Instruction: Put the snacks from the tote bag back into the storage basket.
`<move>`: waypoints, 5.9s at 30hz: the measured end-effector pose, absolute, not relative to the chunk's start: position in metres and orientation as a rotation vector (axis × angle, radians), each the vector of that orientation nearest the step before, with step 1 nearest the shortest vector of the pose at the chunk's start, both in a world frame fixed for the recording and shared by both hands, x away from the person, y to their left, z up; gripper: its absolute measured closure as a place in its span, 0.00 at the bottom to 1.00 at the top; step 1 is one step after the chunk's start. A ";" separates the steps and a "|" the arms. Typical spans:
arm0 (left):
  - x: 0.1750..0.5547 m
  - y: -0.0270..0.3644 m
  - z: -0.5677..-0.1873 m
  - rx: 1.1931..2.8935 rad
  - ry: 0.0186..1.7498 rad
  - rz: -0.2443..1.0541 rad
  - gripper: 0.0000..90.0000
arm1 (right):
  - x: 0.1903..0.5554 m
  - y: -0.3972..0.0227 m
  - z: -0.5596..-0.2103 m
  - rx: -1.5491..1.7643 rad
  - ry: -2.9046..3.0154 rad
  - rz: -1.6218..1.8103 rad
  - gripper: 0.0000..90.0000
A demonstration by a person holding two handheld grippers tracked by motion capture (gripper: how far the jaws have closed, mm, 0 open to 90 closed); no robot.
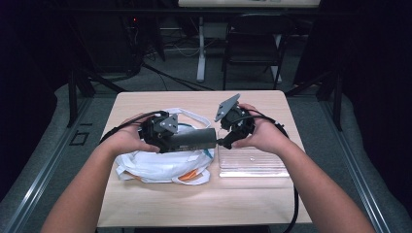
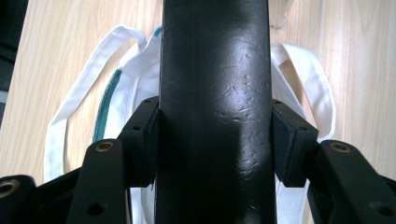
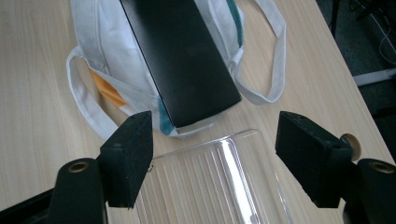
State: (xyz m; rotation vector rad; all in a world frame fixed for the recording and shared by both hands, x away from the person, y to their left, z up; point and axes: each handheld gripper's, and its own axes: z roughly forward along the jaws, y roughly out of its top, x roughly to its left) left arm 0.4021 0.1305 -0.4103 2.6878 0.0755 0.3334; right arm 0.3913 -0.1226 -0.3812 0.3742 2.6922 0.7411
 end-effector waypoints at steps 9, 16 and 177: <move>0.400 0.113 -0.408 2.674 0.023 0.323 0.49 | 0.390 -0.111 -0.385 0.304 2.717 0.689 0.31; 0.397 0.101 -0.408 2.665 -0.005 0.310 0.49 | 0.388 -0.102 -0.390 0.242 2.743 0.646 0.31; 0.384 0.193 -0.462 2.566 0.407 0.325 0.45 | 0.411 -0.222 -0.438 0.370 2.804 0.350 0.47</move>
